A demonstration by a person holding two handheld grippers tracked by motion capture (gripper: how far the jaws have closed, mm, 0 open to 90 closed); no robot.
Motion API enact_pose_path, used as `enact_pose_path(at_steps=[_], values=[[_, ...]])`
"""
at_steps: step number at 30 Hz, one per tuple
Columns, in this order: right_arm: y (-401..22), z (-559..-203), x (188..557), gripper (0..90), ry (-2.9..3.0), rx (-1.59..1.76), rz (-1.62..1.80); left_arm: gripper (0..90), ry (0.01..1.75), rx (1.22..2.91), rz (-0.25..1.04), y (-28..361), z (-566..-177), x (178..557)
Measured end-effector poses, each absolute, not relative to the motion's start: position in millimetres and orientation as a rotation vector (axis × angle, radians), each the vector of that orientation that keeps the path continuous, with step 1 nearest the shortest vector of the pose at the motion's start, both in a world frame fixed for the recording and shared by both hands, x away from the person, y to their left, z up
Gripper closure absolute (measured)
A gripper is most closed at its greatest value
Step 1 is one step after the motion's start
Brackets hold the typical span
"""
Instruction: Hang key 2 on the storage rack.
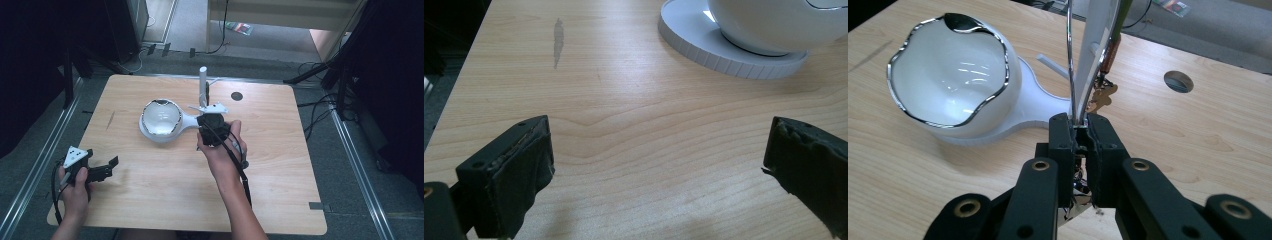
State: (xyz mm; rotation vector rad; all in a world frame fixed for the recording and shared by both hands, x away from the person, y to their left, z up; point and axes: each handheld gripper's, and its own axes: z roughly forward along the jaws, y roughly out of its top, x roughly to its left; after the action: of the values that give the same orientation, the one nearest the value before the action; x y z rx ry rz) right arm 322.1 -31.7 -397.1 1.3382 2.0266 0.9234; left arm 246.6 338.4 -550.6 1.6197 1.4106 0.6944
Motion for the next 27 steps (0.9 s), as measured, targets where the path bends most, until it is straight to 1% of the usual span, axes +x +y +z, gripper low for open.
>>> enact_pose_path(at_steps=[9, 27], values=[[-37.7, -407.2, 336.4, 83.5, 2.02, 1.376, 0.904, 0.2, 1.411, 1.624, 0.693, 338.3, -550.5, 246.4], [-30.0, -429.7, 352.1, 83.5, 2.052, 1.411, 0.875, 0.2, 1.412, 1.624, 0.691, 338.7, -550.4, 246.6]])
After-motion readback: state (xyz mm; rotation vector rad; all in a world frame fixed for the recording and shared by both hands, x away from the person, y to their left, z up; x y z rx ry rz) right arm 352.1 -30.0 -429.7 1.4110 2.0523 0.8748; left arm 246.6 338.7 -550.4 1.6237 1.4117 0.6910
